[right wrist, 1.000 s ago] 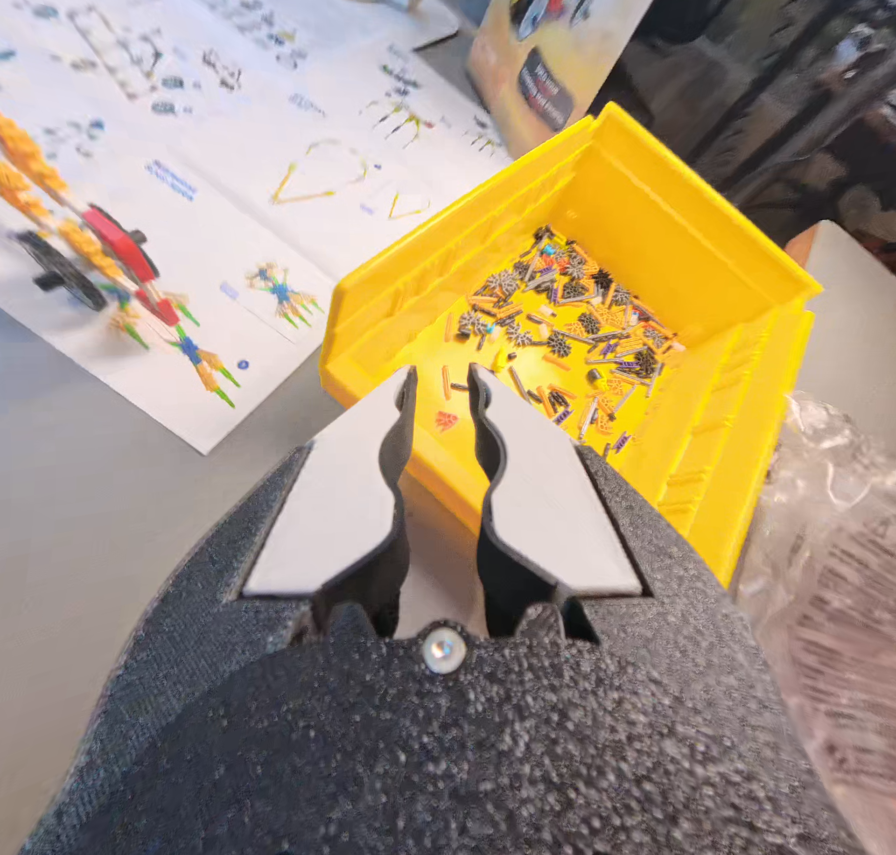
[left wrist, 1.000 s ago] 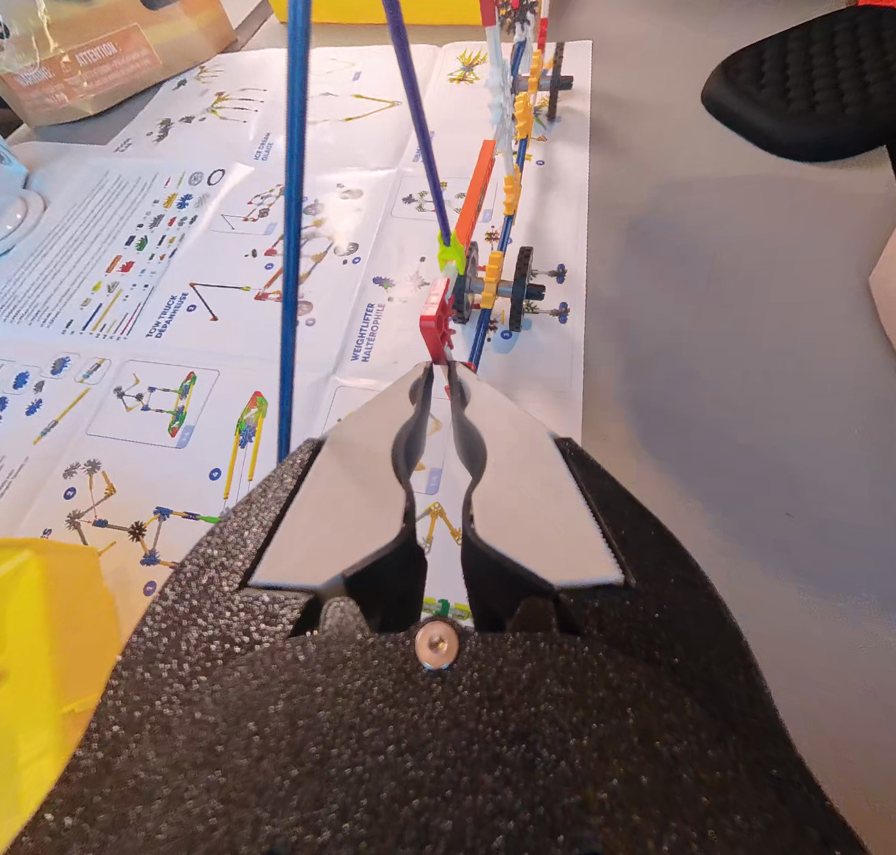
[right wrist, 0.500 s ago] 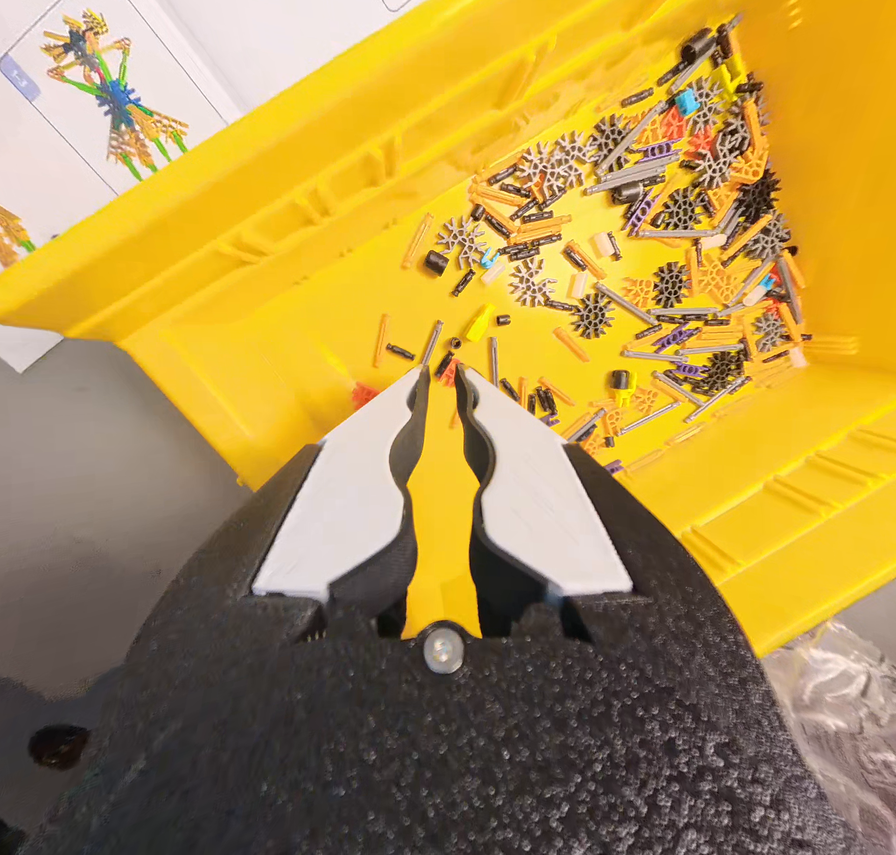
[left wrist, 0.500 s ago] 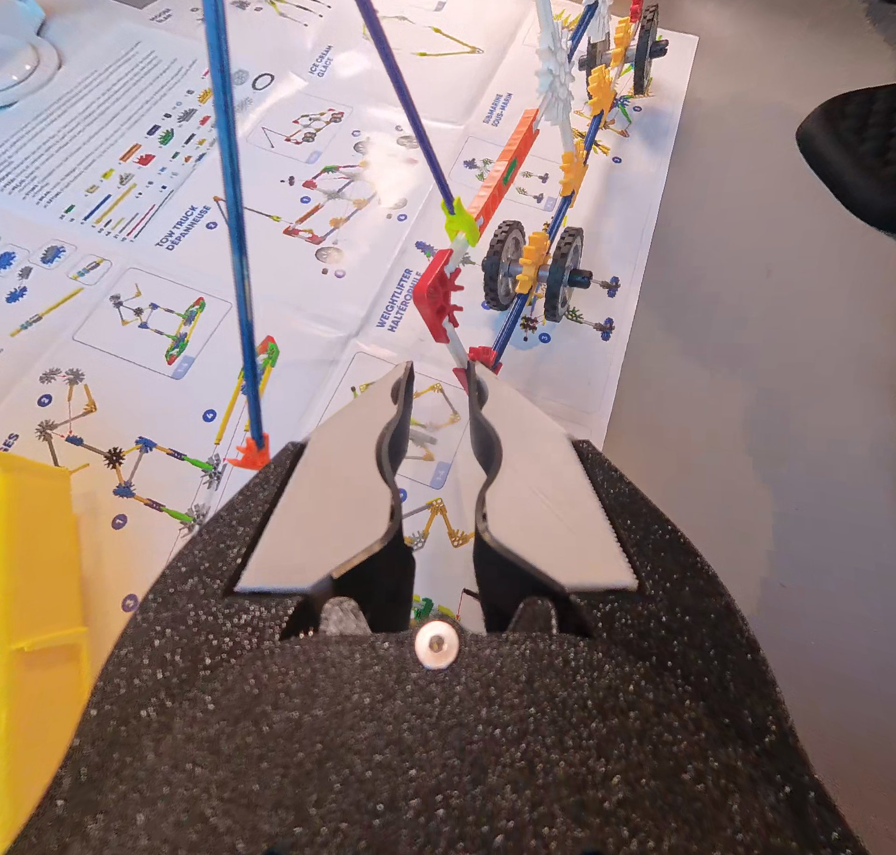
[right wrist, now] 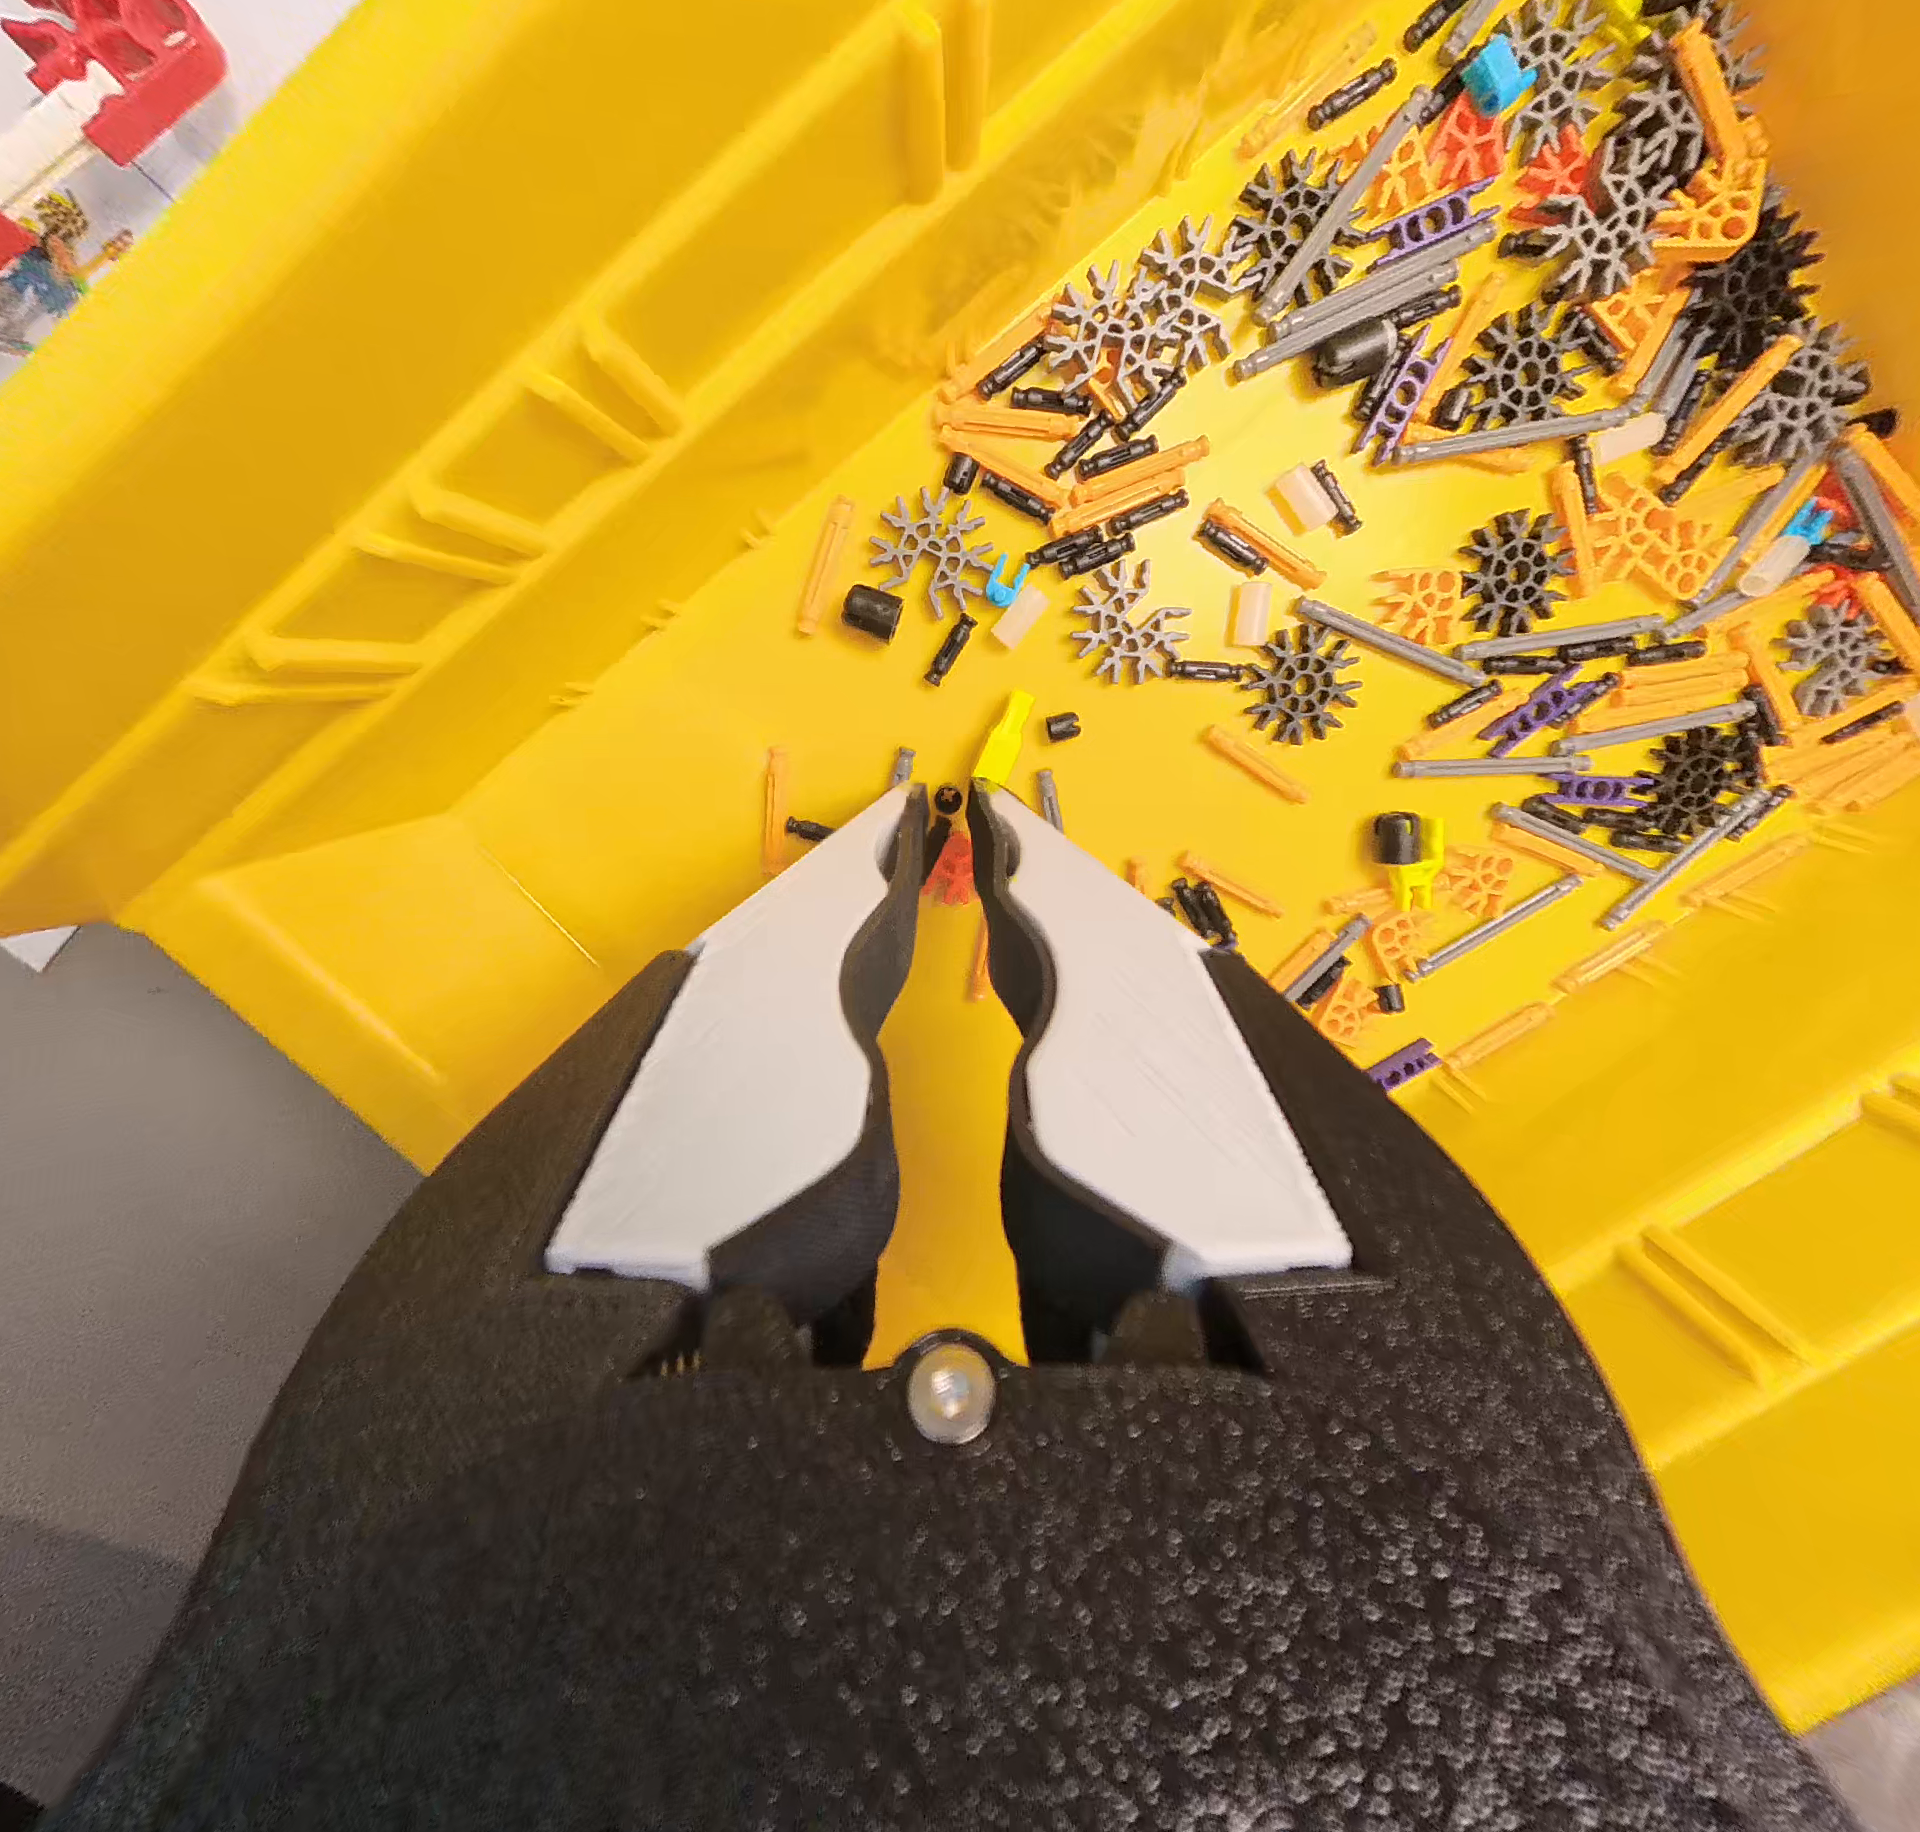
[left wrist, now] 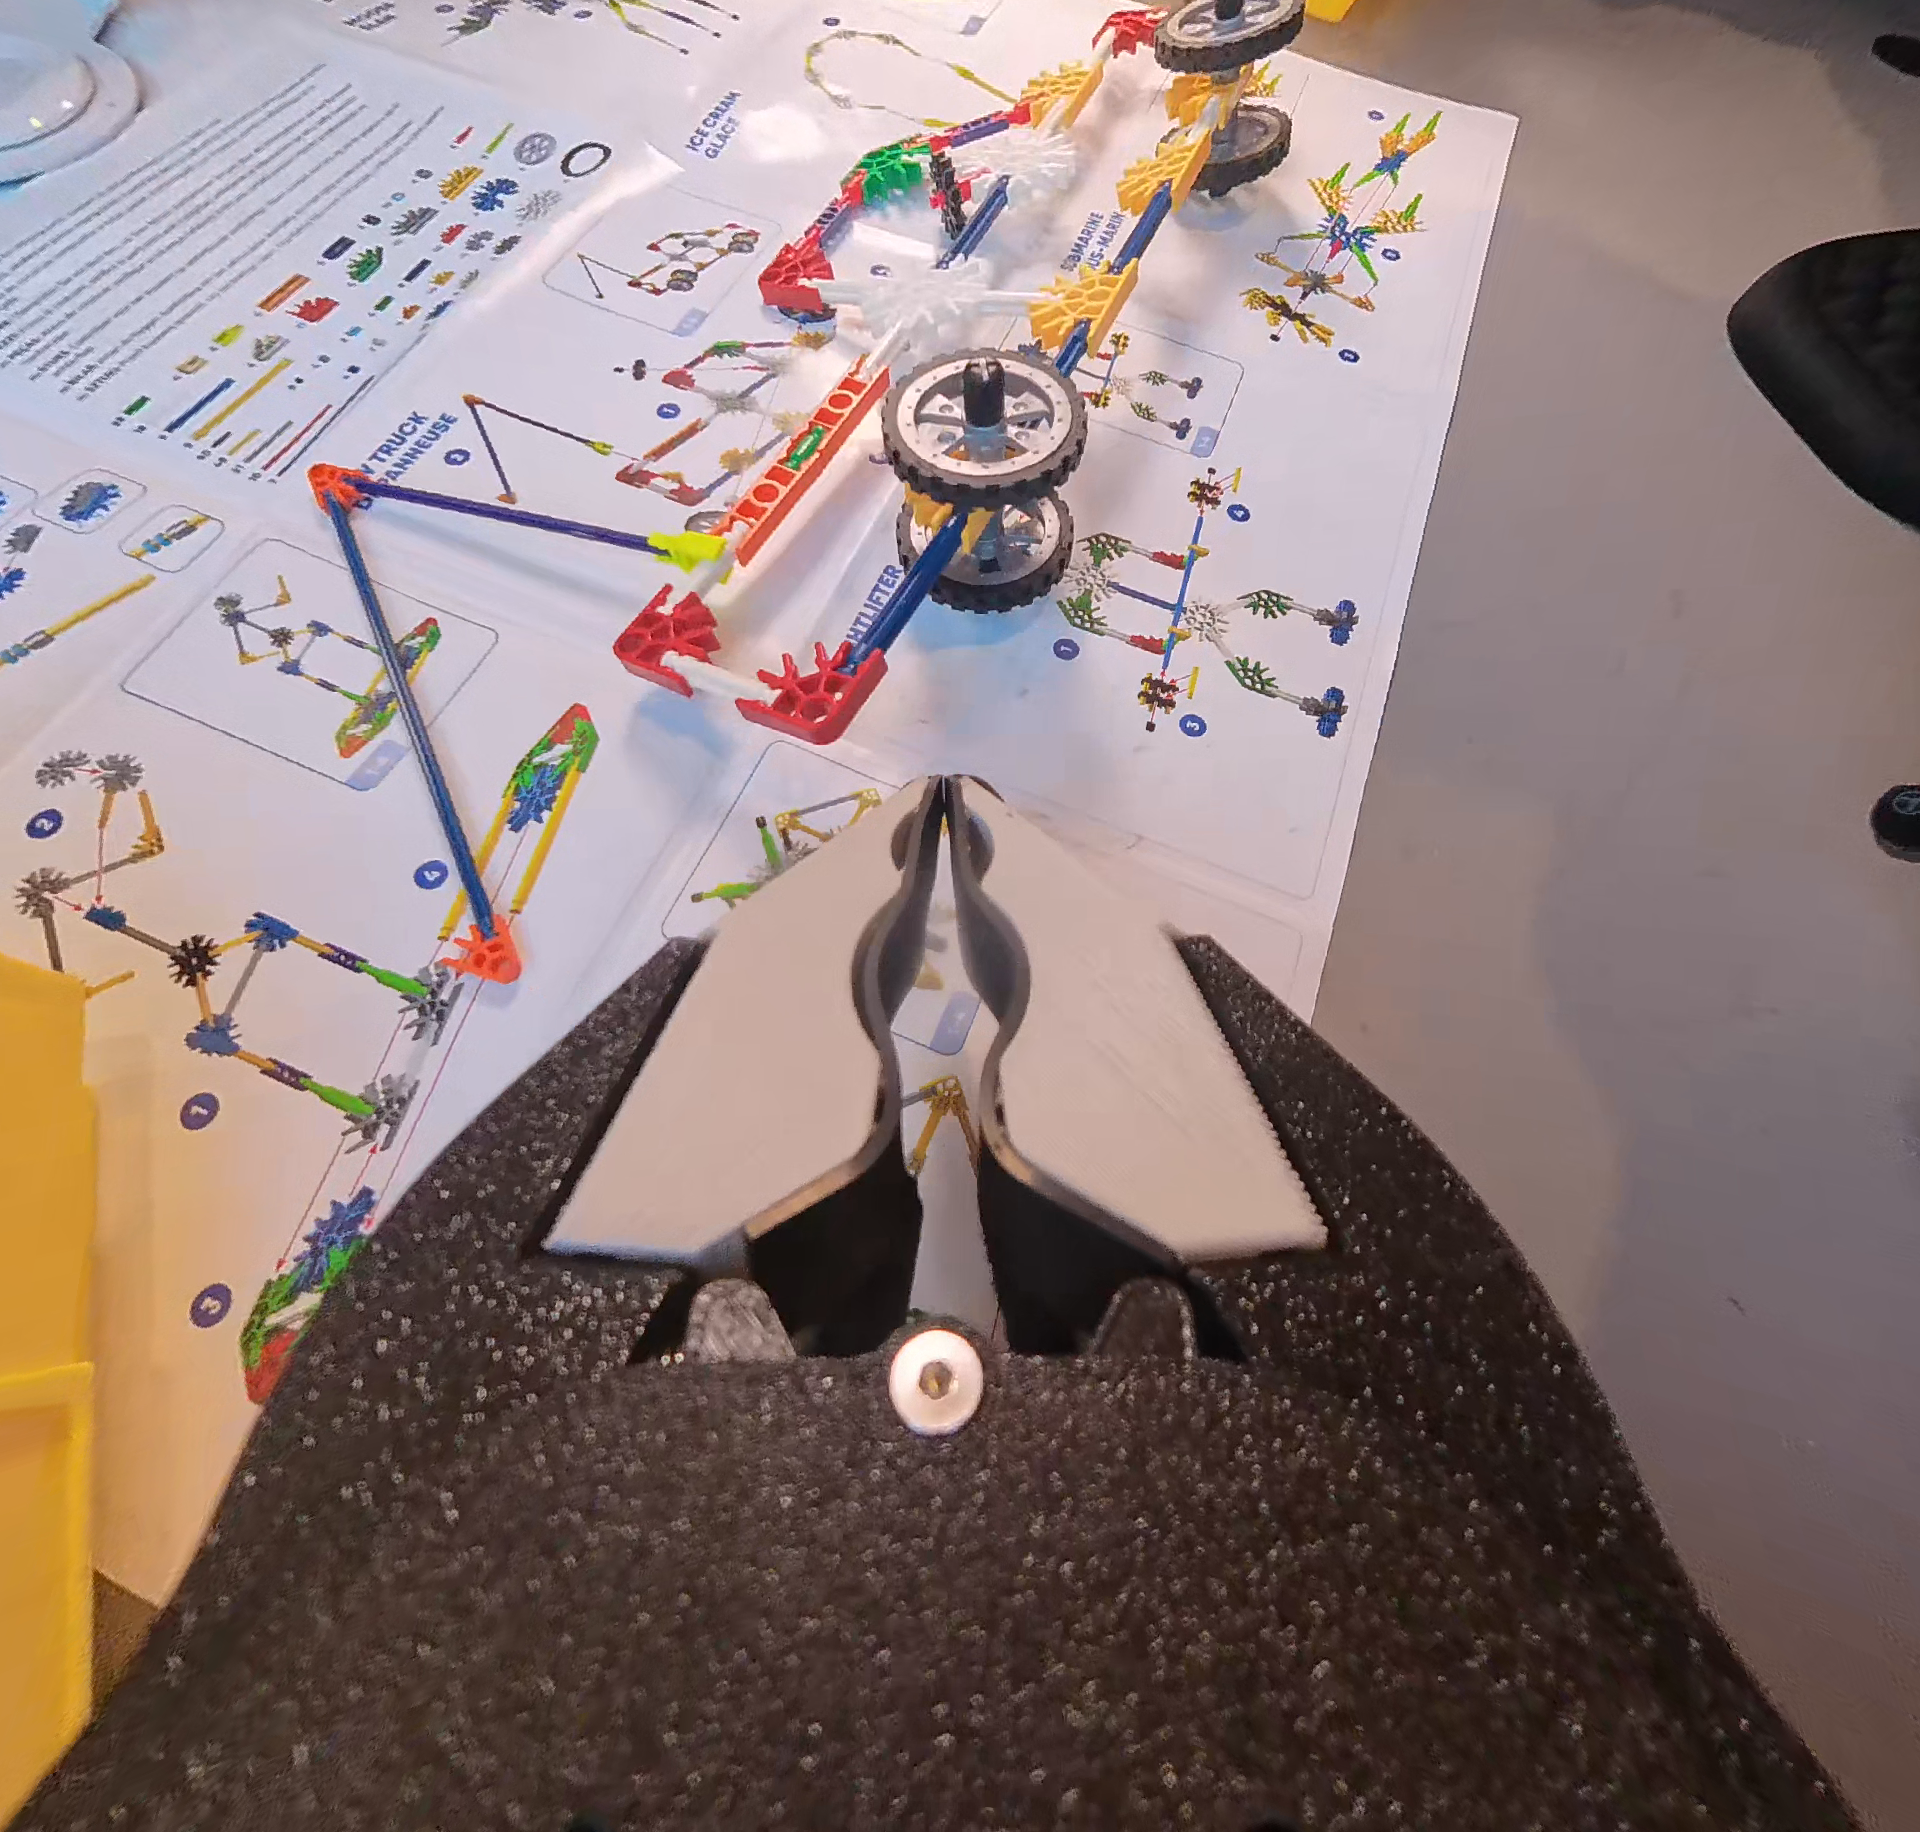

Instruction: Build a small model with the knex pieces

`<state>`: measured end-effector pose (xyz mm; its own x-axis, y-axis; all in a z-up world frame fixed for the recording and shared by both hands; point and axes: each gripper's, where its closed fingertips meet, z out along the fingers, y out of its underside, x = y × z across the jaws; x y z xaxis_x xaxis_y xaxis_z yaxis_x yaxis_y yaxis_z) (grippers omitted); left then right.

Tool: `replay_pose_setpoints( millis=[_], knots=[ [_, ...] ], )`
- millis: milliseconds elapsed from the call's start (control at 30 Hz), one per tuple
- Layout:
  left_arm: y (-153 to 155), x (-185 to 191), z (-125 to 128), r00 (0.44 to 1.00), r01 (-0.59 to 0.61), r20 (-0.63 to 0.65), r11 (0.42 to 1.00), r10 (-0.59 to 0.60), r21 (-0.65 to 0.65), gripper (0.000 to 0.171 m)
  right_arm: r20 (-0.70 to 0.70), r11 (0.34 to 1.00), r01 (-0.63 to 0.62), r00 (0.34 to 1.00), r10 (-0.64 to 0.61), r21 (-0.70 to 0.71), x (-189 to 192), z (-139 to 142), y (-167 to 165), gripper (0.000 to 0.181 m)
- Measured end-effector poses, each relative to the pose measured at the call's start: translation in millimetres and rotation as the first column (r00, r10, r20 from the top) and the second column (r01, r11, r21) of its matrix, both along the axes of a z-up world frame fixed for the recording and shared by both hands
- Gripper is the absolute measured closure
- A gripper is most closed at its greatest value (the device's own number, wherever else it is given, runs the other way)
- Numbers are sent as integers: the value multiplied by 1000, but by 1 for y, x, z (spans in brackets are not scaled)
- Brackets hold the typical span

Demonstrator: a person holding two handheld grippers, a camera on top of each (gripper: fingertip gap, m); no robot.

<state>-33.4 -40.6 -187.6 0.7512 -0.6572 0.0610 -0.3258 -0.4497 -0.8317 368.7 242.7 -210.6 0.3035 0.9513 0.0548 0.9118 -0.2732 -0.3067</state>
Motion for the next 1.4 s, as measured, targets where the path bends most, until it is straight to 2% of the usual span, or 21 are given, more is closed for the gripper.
replay_pose_setpoints(
  millis=[100, 533, 767, 833, 1000, 1100, 1200, 1300, 1400],
  knots=[
    [1, 0, 2, 1000, -16, 21, 1000, 15, 7, 170, -5, 1000, 8, 1000, -8, -5, -1, 0, 1, 180],
    [0, 2, 6, 999, -24, 49, 999, 22, 37, 164, -9, 1000, 28, 1000, -28, -3, 2, 2, 1, 171],
    [-2, 2, 10, 998, -24, 61, 998, 21, 55, 164, -8, 999, 33, 999, -33, -6, 1, -6, 6, 169],
    [-2, 1, 11, 998, -26, 65, 998, 22, 58, 164, -19, 1000, 31, 999, -31, 0, 0, -6, 7, 176],
    [-1, 5, 14, 997, -25, 76, 997, 19, 76, 164, -41, 999, 31, 999, -31, 12, 1, -4, 4, 176],
    [-2, 11, 21, 996, -10, 94, 996, 2, 90, 164, -120, 994, 50, 992, -38, 100, -6, 22, 4, 176],
    [-1, 17, 35, 990, 1, 140, 994, -17, 113, 162, -308, 970, 54, 951, 21, 235, -33, 83, -11, 176],
    [9, 27, 54, 973, 1, 229, 992, -30, 126, 155, -493, 948, 47, 862, 121, 315, -75, 145, -52, 176],
    [25, 46, 76, 924, 20, 379, 996, -52, 88, 152, -642, 942, -13, 729, 238, 334, -128, 173, -113, 176]
  ],
)
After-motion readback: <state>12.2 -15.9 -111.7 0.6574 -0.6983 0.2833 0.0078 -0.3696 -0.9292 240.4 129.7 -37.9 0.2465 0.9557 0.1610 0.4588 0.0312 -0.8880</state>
